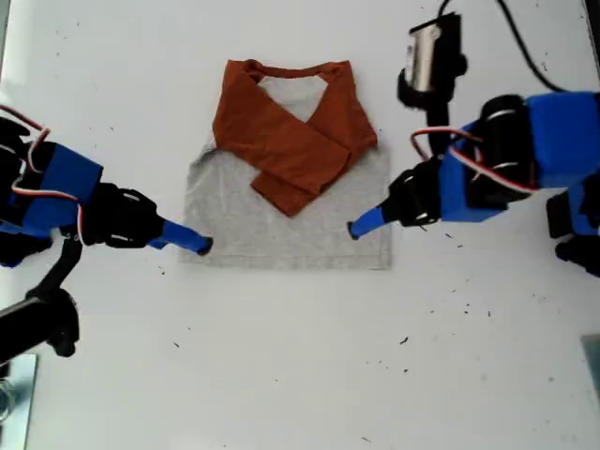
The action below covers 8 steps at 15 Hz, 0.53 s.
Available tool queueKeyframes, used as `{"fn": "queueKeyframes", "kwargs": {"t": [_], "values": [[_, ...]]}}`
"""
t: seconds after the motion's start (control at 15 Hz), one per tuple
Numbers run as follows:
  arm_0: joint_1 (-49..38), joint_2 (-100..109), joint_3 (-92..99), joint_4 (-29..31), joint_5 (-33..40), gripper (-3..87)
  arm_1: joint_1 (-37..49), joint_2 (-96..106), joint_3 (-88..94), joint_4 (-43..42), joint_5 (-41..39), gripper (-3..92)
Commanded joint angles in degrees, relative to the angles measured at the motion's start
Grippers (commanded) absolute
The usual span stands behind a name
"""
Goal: Fold t shirt
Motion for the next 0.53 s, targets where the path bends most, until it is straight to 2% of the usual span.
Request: {"fn": "queueKeyframes", "kwargs": {"t": [0.0,0.2,0.27,0.33,0.4,0.47], "values": [[-1.58,-0.18,8.53,-8.88,-1.05,25.6,-1.76,-12.22,-9.49,-2.20,0.79,39.0],[-5.27,-6.42,16.44,-18.11,1.67,23.9,-1.58,-21.36,-7.65,-10.46,0.53,34.6],[-6.15,-12.04,14.85,-19.60,2.64,21.1,-1.49,-24.61,-7.12,-12.48,0.62,25.7],[-6.77,-17.49,12.66,-21.27,3.69,17.0,-1.49,-27.07,-7.03,-13.36,2.64,5.4],[-6.86,-22.50,9.32,-21.27,4.13,10.5,-1.58,-27.95,-5.98,-16.26,2.29,3.6],[-7.21,-26.10,6.77,-21.09,4.13,-0.2,-1.85,-28.30,-5.71,-17.67,2.29,3.4]]}}
